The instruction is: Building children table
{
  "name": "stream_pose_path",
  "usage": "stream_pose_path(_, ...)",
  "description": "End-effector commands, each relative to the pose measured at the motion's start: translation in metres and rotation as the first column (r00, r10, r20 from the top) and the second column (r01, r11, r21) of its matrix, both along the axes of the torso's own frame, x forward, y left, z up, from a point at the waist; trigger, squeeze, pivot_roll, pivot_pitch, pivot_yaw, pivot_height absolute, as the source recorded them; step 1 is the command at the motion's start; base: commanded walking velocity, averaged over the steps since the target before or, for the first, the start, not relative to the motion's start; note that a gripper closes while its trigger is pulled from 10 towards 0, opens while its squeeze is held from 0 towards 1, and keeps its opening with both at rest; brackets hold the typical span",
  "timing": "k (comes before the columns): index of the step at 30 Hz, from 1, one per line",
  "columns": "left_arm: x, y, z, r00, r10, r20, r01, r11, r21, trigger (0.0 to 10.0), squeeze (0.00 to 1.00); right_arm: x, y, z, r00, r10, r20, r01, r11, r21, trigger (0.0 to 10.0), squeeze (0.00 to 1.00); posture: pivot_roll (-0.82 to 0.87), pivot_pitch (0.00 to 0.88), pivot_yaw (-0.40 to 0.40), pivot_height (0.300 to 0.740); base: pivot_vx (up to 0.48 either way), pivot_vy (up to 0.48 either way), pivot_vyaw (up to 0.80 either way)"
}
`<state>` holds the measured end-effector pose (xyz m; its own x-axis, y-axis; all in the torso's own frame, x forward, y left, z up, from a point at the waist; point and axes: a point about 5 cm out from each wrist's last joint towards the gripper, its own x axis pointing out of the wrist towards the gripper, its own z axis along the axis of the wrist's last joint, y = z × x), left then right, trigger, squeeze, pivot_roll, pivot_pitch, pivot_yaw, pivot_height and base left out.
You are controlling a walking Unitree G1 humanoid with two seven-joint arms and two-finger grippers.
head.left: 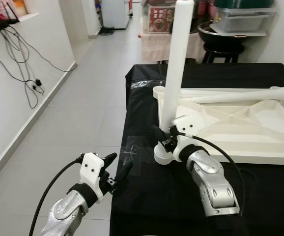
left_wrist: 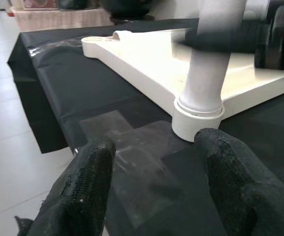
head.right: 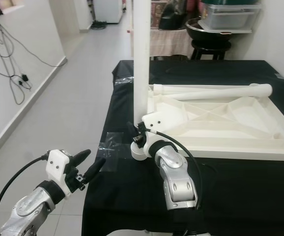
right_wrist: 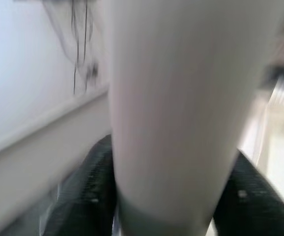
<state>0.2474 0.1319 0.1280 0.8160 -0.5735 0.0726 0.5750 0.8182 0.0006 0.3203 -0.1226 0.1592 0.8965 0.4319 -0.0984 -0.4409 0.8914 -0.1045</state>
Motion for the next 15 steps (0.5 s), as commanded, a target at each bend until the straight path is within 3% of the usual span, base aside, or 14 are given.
stream_pose_path(1,0.0,0.0,-0.001,1.0,0.002,-0.003,-0.002,1.0,0.004,10.0,0.0,-0.001,0.004,-0.005,0.995,0.083,-0.052,-0.081,0.996,0.037,10.0,1.0,-0.08,0.077,0.019,0.74,0.0,0.0,0.0)
stream_pose_path(3,0.0,0.0,-0.001,1.0,0.0,-0.003,0.0,1.0,0.003,10.0,0.0,0.0,0.006,0.002,0.993,0.117,-0.025,-0.116,0.992,0.046,10.0,1.0,-0.08,0.077,0.019,0.74,0.0,0.0,0.0)
stream_pose_path(7,0.0,-0.003,-0.001,1.0,-0.009,-0.003,0.009,1.0,0.0,10.0,0.0,0.012,0.002,0.023,0.94,0.338,0.034,-0.338,0.941,-0.005,10.0,0.99,-0.08,0.079,0.017,0.74,0.0,0.0,0.0)
stream_pose_path(8,0.0,-0.004,-0.001,1.0,-0.009,-0.003,0.009,1.0,-0.002,10.0,0.0,0.016,0.0,0.025,0.917,0.398,0.021,-0.398,0.917,-0.016,10.0,0.0,-0.08,0.081,0.014,0.74,0.0,0.0,0.0)
stream_pose_path(11,-0.001,-0.006,-0.001,1.0,-0.01,-0.002,0.01,1.0,-0.007,10.0,0.0,0.025,-0.005,0.019,0.838,0.541,-0.069,-0.545,0.834,-0.08,10.0,0.0,-0.07,0.084,0.01,0.74,0.0,0.0,0.0)
stream_pose_path(15,-0.003,-0.008,-0.001,1.0,-0.011,-0.002,0.011,1.0,-0.009,10.0,0.0,0.036,-0.008,0.009,0.797,0.579,-0.17,-0.6,0.792,-0.113,10.0,0.0,-0.05,0.088,0.0,0.74,0.0,0.0,0.0)
